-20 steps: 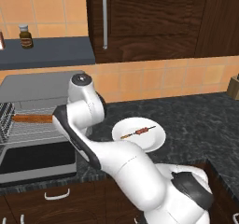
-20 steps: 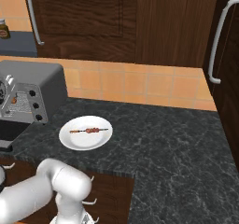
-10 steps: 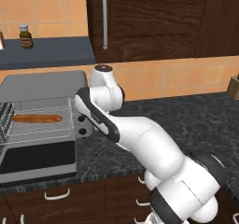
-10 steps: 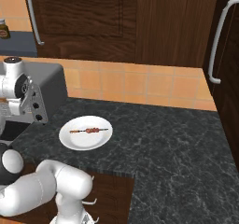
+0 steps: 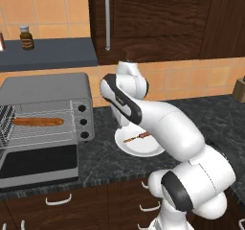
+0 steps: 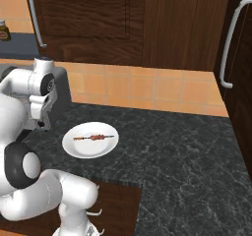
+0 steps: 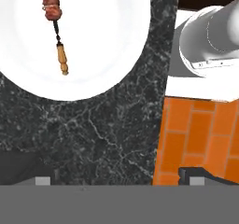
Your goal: Pick up the kebab skewer and baguette bread, and place them inside the toaster oven. Close the toaster oven door and start by setting the timer.
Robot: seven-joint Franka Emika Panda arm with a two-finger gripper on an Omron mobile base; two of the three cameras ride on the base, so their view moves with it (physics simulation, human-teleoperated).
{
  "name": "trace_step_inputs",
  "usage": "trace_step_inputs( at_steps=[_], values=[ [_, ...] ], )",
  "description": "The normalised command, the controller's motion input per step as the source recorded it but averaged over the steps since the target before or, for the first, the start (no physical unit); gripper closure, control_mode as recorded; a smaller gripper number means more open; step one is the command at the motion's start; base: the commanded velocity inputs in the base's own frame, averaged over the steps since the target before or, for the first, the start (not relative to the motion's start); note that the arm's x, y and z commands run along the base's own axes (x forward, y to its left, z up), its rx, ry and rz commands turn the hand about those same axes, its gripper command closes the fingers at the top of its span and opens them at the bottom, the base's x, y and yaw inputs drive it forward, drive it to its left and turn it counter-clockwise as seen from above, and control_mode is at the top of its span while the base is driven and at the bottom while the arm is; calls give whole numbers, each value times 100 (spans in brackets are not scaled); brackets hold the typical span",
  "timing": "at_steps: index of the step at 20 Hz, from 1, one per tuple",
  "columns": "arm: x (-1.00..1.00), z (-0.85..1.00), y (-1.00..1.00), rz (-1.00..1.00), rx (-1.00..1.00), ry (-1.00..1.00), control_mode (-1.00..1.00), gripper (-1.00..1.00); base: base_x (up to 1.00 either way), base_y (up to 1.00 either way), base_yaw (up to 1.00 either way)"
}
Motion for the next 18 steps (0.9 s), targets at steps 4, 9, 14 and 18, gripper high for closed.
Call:
trace_step_inputs(
  at_steps=[4, 9, 14, 18],
  values=[
    [0, -2, -55, 0, -3, 25, -100, -100, 0, 0, 0],
    [3, -5, -37, 0, -3, 24, -100, -100, 0, 0, 0],
    [1, -29, -34, 0, -3, 15, -100, -100, 0, 0, 0],
    [22, -50, -41, 6, -1, 0, -100, -100, 0, 0, 0]
  ],
)
